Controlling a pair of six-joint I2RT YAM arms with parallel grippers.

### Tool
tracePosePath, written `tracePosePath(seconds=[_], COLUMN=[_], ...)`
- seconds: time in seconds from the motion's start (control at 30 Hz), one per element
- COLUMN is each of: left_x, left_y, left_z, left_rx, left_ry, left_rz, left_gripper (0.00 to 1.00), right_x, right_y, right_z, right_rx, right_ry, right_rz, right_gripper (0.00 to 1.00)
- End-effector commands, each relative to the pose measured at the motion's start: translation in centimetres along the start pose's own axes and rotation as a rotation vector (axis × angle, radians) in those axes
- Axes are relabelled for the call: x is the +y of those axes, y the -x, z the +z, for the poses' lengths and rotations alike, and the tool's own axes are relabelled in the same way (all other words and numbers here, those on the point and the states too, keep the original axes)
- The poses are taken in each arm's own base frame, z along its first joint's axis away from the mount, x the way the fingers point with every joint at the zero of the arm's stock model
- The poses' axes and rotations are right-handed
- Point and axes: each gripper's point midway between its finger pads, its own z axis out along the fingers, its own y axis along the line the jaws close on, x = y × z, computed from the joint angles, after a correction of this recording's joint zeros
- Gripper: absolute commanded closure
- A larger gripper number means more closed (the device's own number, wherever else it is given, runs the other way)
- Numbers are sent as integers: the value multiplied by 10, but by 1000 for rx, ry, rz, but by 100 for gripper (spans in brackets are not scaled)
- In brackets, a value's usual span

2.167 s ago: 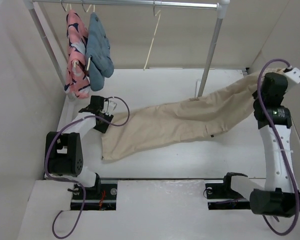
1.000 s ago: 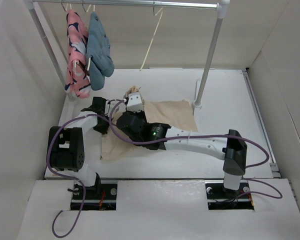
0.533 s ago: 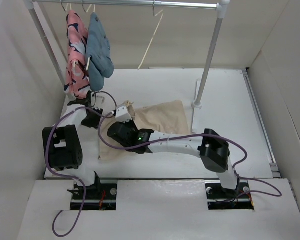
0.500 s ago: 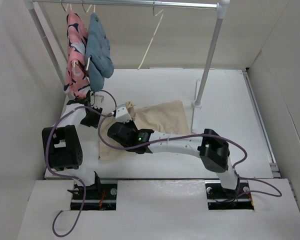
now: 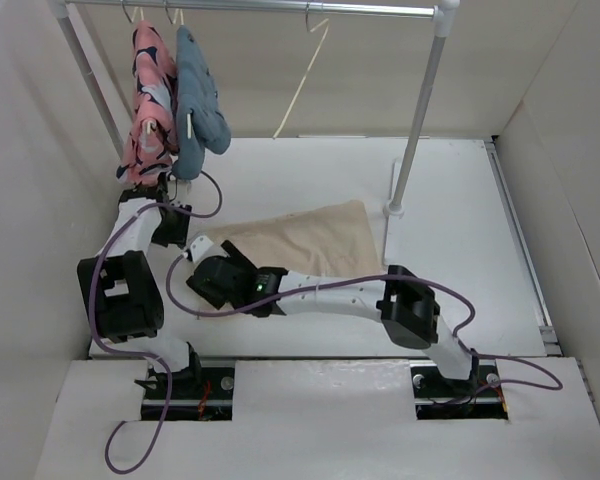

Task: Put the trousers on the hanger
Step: Fold the trousers at the center of the board.

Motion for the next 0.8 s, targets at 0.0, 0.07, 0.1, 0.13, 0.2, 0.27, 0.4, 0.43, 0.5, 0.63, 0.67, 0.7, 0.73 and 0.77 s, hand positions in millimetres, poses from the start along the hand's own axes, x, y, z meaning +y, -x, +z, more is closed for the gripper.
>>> tracePosePath(seconds=[0.0,0.07,0.1,0.13,0.2,0.27,0.4,0.43,0.5,0.63,0.67,0.7,0.73,0.77], left_x=[14,10,10,7,-3,-14,-43,-45,-51,-45,-45,-44,-42,-40], left_y=[19,19,24,23,22,18,5,4,-1,-15,-19,-24,-33,-37], left_z=[-24,-30,-35,-39,-49,-55,-50,-48,-31,0,3,9,17,20], left_rx=[-70,-83,-107,-111,-131,-128,-101,-97,-67,10,18,34,48,59], left_ry=[41,24,17,3,-53,-96,-156,-146,-147,-71,-57,-46,-34,-2], left_rz=[-34,-24,-9,4,27,56,138,140,147,162,171,172,172,184], left_gripper=[60,60,57,56,54,51,44,43,43,43,45,49,50,50], right_x=[53,49,46,38,27,-1,-67,-80,-122,-173,-182,-197,-203,-207], right_y=[26,30,29,27,26,9,-38,-52,-92,-146,-156,-175,-183,-193], right_z=[-42,-50,-56,-67,-78,-86,-77,-73,-65,-60,-61,-63,-62,-63], right_rx=[-72,-77,-73,-79,-88,-50,70,106,202,306,327,370,379,400], right_ry=[158,161,161,164,170,147,19,-10,-123,-301,-332,-387,-415,-429], right_rz=[-113,-77,-51,-24,72,182,410,452,569,703,730,760,800,818], right_gripper=[18,18,18,18,18,18,18,18,18,18,18,19,19,21])
